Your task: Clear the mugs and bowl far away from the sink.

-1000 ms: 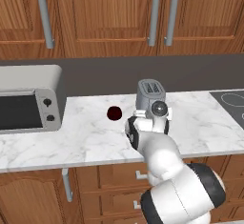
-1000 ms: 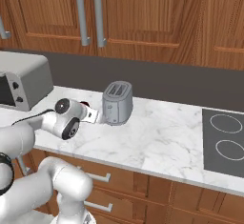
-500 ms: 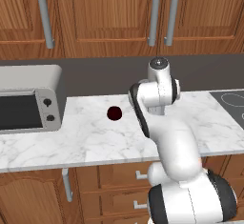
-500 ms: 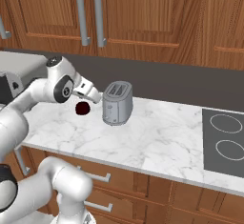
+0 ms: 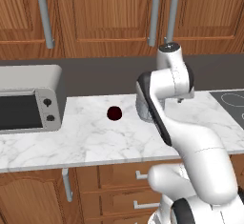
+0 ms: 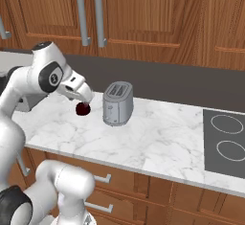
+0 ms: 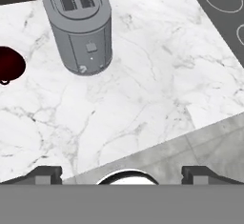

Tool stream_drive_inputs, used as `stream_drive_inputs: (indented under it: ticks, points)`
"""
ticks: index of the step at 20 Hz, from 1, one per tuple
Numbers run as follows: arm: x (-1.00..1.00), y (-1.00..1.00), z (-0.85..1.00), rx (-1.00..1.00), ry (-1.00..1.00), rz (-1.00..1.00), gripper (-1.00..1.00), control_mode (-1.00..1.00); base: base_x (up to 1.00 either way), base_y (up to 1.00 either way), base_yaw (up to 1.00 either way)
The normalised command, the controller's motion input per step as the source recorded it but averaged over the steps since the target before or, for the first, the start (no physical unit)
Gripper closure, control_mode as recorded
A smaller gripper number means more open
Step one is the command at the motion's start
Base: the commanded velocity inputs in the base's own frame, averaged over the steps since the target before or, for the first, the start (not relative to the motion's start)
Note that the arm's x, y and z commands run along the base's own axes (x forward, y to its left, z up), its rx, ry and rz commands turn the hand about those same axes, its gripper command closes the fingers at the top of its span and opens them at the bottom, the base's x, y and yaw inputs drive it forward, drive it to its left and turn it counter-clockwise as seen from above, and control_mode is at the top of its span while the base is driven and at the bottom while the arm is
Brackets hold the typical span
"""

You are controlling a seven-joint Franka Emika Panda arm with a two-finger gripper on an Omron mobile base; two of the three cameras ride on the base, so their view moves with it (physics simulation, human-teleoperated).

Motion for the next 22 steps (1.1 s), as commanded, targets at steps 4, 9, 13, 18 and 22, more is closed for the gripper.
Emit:
stream_drive_inputs:
  ticks: [4, 9, 13, 18, 22]
  points:
    - [-1.0, 0.0, 0.04, 0.0, -0.04, 0.0, -1.0, -1.0, 0.0, 0.0, 0.0]
    - [-0.75, 0.0, 0.29, 0.0, 0.0, 0.0, -1.0, -1.0, 0.0, 0.0, 0.0]
    - [-0.46, 0.0, 0.26, 0.0, 0.01, 0.04, -1.0, -1.0, 0.0, 0.0, 0.0]
    - [-0.3, 0.05, 0.2, 0.0, 0.0, 0.2, -1.0, -1.0, 0.0, 0.0, 0.0]
    - [-0.1, 0.12, 0.11, 0.0, 0.0, 0.22, -1.0, -1.0, 0.0, 0.0, 0.0]
